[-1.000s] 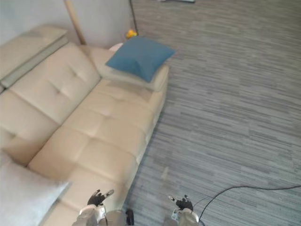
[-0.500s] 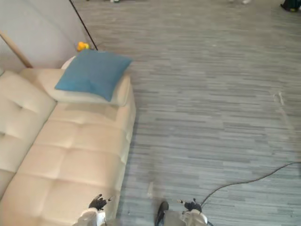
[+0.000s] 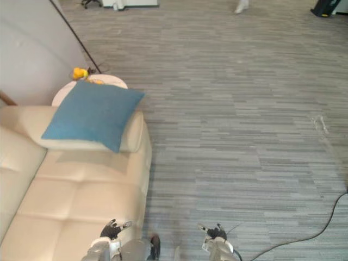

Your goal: Pick up cushions and gather them together orderly.

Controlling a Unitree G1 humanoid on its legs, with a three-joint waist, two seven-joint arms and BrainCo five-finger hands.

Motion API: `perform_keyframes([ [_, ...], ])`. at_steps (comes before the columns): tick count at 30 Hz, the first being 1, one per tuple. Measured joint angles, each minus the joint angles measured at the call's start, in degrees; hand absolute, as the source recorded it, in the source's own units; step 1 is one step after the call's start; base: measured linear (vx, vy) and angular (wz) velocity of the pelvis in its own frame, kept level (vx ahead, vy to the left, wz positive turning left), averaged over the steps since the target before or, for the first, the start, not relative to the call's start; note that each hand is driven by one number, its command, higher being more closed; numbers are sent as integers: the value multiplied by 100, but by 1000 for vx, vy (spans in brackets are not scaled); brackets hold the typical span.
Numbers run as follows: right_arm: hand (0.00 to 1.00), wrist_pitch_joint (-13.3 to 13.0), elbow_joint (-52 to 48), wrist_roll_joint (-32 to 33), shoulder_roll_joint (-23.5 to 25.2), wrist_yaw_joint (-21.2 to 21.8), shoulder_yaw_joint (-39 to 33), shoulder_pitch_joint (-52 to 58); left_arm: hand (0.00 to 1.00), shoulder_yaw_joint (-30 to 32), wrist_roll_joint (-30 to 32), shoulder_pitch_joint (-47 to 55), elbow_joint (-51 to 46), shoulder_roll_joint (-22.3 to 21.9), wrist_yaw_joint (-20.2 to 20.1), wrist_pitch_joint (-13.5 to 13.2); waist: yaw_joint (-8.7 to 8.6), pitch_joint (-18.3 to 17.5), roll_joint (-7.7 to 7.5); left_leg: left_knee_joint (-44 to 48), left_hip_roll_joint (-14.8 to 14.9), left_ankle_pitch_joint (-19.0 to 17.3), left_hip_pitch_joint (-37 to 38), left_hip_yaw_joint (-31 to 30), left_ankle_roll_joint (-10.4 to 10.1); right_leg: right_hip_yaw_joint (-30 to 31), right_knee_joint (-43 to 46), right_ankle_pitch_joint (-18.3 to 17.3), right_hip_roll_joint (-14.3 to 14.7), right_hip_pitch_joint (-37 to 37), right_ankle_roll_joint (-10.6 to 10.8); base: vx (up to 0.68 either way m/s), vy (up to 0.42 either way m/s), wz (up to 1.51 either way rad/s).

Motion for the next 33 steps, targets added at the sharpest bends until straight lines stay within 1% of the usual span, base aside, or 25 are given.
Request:
perform_keyframes([
  [1, 0, 4, -1, -5, 12, 34, 73, 72, 0, -43, 0, -1, 33, 12, -27, 27, -56, 14, 3, -57, 1, -138, 428, -54, 6, 28, 1172, 0, -79, -460, 31, 333, 35, 18],
  [2, 0, 8, 0, -7, 18, 40, 116, 155, 0, -54, -1, 1, 53, 17, -29, 28, -69, 30, 40, -218, 12, -153, 667, -53, 0, -66, 1282, -74, -114, -621, -83, 402, 32, 22],
  [3, 0, 13, 3, -8, 21, 42, 111, 177, 0, -54, -4, 5, 53, 13, -28, 27, -71, 29, 38, -335, 24, -153, 808, -49, -2, -145, 1215, -114, -122, -674, -141, 307, -9, 7],
  [6, 0, 14, 18, -13, 26, 79, 102, 117, 0, -38, -8, 63, 74, 20, -26, 26, -142, 19, 41, -748, 233, -225, 1258, -32, -150, -824, -213, -121, -128, -1036, -419, 312, -87, -2],
  [7, 0, 13, 41, -55, 23, 83, 89, 61, 0, -24, -7, 67, 112, 33, -25, 27, -195, 34, 70, -769, 363, -295, 1321, -103, -250, -821, -1020, 95, 9, -1209, -526, 333, -174, 8],
  [9, 0, 18, 71, -63, 23, 84, 47, 12, 0, 1, -3, 88, 159, 44, -24, 30, -290, 52, 80, -799, 477, -340, 1351, -221, -324, -442, -1753, 521, 269, -1356, -584, 360, -246, 19],
  [10, 0, 19, 134, -62, 13, 81, -5, 11, 0, 0, 3, 115, 185, 119, -24, 30, -339, 23, -46, -793, 445, -368, 1422, -472, -359, 160, -2375, 1000, 443, -1291, -525, 376, -323, 50],
  [11, 0, 17, 215, -50, -35, 83, -120, 63, 0, 5, 9, 97, 302, 175, -23, 32, -393, 44, -43, -659, 428, -487, 1480, -867, -482, 321, -2257, 1214, 491, -1240, -606, 371, -332, 46],
  [12, 0, 12, 289, -55, -96, 72, -191, 12, 0, 15, 9, 78, 343, 134, -17, 36, -387, 41, 71, -552, 548, -505, 1520, -991, -470, 207, -2143, 1154, 561, -1213, -669, 355, -338, 44],
  [13, 0, 29, 315, -55, -193, 70, -254, -21, 0, 33, 11, 122, 348, 19, -9, 28, -364, -22, 167, 40, 632, -500, 1289, -1271, -474, 112, -2062, 845, 622, -1137, -722, 406, -376, 32],
  [15, 0, 22, 289, -59, -266, 59, -189, -3, 0, 271, 3, 154, 237, -96, -5, 26, -367, -49, 331, 1797, 776, -252, 464, -1513, -799, -127, -2130, 630, 750, -906, -827, 300, -278, 42],
  [16, 0, 29, 276, -48, -272, 29, -46, 7, 0, 397, -16, 115, 138, -166, -5, 26, -331, 35, 361, 3067, 920, 473, -185, -1517, -878, -206, -2232, 505, 875, -608, -965, 259, -208, 28],
  [18, 0, 60, 318, -44, -240, 16, 81, 49, 0, 395, -73, 167, 43, -157, 25, -6, -238, 64, 373, 3839, 1009, 373, -654, -1308, -855, -264, -2454, 379, 963, -117, -1099, 376, -246, 11],
  [20, 0, 71, 347, -20, -224, 17, 61, 2, 0, 255, -169, 167, 1, -125, 46, -18, -228, 66, 361, 3471, 955, 51, -888, -875, -727, -275, -2814, 359, 957, 296, -1084, 281, -112, -5],
  [21, 0, 71, 348, 4, -239, 15, 30, -34, 0, 157, -187, 171, -20, -88, 41, -21, -223, 65, 365, 2717, 829, -46, -975, -622, -662, -265, -3034, 347, 949, 511, -1059, 284, -16, -7],
  [22, 0, 72, 359, 3, -250, 16, -21, -62, 0, 84, -194, 172, -21, -74, 33, -26, -201, 64, 368, 1679, 667, 1, -987, -506, -659, -264, -3183, 330, 951, 644, -1018, 304, 14, -6],
  [23, 0, 71, 360, 3, -251, 15, -21, -64, 0, 58, -207, 171, -23, -72, 31, -25, -175, 59, 373, 1145, 601, 85, -972, -468, -603, -260, -3226, 328, 954, 674, -987, 331, 61, -5],
  [24, 0, 72, 360, 3, -297, 13, -28, -63, 0, 13, -213, 161, -22, -71, 24, -25, -151, 59, 385, 197, 501, 412, -927, -389, -552, -261, -3254, 268, 973, 778, -993, 389, 95, -14],
  [25, 0, 75, 400, 1, -300, -1, -94, -49, 0, 19, -225, 155, -22, -44, 11, -27, -52, 52, 372, -390, 388, 1151, -747, -355, -391, -189, -3278, 201, 954, 948, -900, 417, 102, -14],
  [27, 0, 71, 461, -2, -257, -4, -129, -57, 0, -2, -210, 154, 1, 33, -26, -29, -2, -12, 151, -639, 219, 1196, -509, -198, -262, -138, -3412, 180, 783, 1044, -831, 496, 88, -3],
  [28, 0, 71, 510, -2, -247, 9, -148, -64, 0, 3, -207, 91, 73, 80, -69, -27, -10, -8, 41, -463, 94, 1020, -554, -134, -78, -159, -3478, 171, 666, 1148, -749, 511, 83, 18],
  [30, 0, 72, 496, -5, -245, 12, -191, -62, 0, 7, -210, 71, 99, 117, -70, -18, -7, -12, 46, -443, 10, 909, -466, -137, -17, -171, -3274, 196, 590, 1173, -675, 332, 88, 20],
  [31, 0, 71, 500, -15, -260, 29, -257, -10, 0, 6, -211, 91, 141, 90, -68, -6, 7, -45, 120, -581, 0, 738, -214, -164, 10, -163, -2414, 82, 554, 946, -488, 304, 109, 24],
  [32, 0, 75, 482, -64, -231, 43, -287, 27, 0, -18, -213, 123, 146, 95, -75, -1, 8, -48, 139, -742, -56, 641, 128, -279, 16, -152, -864, 69, 423, 437, -126, 300, 101, 29],
  [33, 0, 76, 464, -91, -218, 52, -272, 43, 0, -53, -213, 124, 146, 92, -74, 6, -3, -40, 142, -760, -71, 616, 242, -319, 22, -132, -314, 163, 342, 238, 74, 313, 51, 61],
])
